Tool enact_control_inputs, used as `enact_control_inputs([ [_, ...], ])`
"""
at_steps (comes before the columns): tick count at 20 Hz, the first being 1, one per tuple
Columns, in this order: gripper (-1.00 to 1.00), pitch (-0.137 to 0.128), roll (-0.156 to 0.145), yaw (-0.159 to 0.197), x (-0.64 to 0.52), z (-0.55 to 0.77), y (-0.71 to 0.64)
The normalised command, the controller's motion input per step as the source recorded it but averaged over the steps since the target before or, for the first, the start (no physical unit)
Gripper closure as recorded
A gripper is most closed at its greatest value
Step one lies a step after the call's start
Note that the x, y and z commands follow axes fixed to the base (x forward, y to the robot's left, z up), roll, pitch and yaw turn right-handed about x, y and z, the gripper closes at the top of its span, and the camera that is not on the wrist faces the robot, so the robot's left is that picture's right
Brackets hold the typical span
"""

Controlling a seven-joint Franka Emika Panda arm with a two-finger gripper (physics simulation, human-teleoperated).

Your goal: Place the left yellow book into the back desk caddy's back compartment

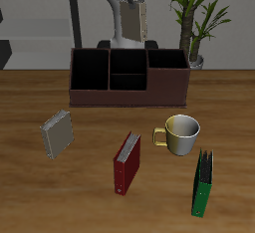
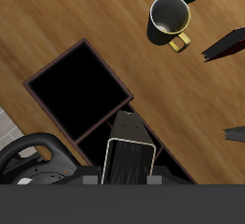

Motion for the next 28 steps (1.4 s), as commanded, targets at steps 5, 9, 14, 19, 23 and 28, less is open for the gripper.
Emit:
enact_control_inputs([
  [5, 1.00, -0.005, -0.012, 0.146, -0.09, 0.08, 0.09],
  [9, 1.00, -0.008, 0.000, 0.160, 0.02, 0.10, 0.12],
  [14, 1.00, 0.022, -0.011, 0.147, 0.08, -0.08, 0.10],
  [19, 1.00, 0.045, 0.019, 0.145, -0.05, -0.11, 0.17],
  [23, 1.00, 0.034, 0.013, 0.115, -0.04, -0.06, 0.15],
  [28, 1.00, 0.053, 0.003, 0.117, -0.11, -0.12, 0.07],
])
